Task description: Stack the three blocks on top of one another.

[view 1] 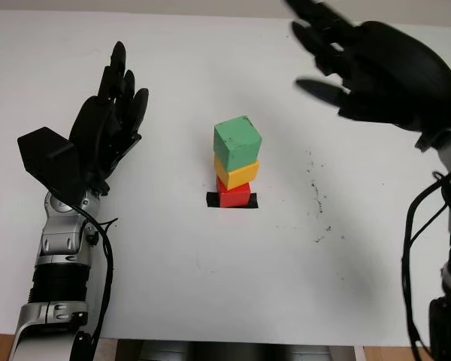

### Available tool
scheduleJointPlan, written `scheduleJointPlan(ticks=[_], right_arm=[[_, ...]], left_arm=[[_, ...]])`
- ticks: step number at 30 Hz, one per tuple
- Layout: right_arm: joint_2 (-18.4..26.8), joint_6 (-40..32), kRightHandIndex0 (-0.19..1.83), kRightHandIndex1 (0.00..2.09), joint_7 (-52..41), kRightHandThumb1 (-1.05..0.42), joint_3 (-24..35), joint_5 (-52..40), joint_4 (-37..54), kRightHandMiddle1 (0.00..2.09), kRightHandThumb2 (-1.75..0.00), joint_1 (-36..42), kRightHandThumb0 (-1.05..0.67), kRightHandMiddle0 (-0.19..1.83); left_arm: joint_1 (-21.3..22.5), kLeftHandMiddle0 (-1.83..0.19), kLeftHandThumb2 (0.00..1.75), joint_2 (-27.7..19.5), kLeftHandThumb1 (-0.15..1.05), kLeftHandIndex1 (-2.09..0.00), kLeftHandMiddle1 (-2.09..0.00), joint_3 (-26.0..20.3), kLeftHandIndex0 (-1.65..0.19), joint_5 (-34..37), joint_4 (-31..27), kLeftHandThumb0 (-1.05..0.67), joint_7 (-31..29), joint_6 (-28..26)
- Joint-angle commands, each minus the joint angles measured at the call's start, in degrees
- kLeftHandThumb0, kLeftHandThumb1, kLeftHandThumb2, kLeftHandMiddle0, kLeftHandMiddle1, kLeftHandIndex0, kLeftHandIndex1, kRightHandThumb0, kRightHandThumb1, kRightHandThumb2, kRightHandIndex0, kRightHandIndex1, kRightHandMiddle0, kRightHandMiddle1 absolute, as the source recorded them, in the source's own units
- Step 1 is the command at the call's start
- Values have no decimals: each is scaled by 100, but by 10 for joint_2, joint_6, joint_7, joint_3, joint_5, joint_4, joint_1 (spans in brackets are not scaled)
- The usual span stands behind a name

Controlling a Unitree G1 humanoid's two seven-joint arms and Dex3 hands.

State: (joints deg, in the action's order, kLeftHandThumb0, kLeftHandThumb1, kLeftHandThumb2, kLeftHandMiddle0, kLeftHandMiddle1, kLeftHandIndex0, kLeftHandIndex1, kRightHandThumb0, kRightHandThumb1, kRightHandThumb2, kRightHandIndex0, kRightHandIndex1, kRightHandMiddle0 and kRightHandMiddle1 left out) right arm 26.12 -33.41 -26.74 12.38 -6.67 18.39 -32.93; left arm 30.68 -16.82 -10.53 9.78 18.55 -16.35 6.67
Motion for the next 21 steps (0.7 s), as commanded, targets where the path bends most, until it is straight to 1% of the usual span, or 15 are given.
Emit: scheduleJointPlan(ticks=[1, 3, 6, 11, 14, 18, 21], right_arm=[[-29, 4, -19, 0, 35, -105, 23, -14, 7, 0, -73, 30, -83, -19], [-50, 10, -19, 0, 69, -105, 35, -24, -1, 0, -73, 44, -84, -19], [-95, 33, -19, 0, 132, -105, 48, -29, -27, 0, -73, 61, -83, -19], [-146, 61, -19, 0, 201, -105, 29, -20, -57, 0, -73, 93, -80, -19], [-162, 78, -19, 0, 221, -105, 7, -9, -79, 0, -74, 107, -78, -19], [-168, 88, -19, 0, 225, -105, -21, 1, -105, 0, -78, 113, -76, -19], [-173, 90, -19, 0, 227, -105, -32, 1, -124, 0, -78, 113, -77, -19]], left_arm=[[4, 19, 41, 3, 105, 0, -1, -3, 19, 3, 8, -76, 1, 10], [6, 19, 42, 1, 105, 0, -1, -1, 19, 0, 15, -76, 0, 12], [12, 19, 44, 4, 105, 0, 0, -2, 19, 4, 31, -76, -1, 19], [18, 18, 40, 10, 105, -3, -3, -3, 17, 8, 51, -75, 4, 25], [19, 19, 41, 12, 105, -3, -4, -2, 18, 5, 56, -76, 6, 30], [18, 19, 43, 13, 105, -2, -3, -1, 19, 3, 57, -75, 7, 32], [14, 19, 43, 15, 105, 0, -1, 0, 19, 6, 55, -75, 5, 29]])
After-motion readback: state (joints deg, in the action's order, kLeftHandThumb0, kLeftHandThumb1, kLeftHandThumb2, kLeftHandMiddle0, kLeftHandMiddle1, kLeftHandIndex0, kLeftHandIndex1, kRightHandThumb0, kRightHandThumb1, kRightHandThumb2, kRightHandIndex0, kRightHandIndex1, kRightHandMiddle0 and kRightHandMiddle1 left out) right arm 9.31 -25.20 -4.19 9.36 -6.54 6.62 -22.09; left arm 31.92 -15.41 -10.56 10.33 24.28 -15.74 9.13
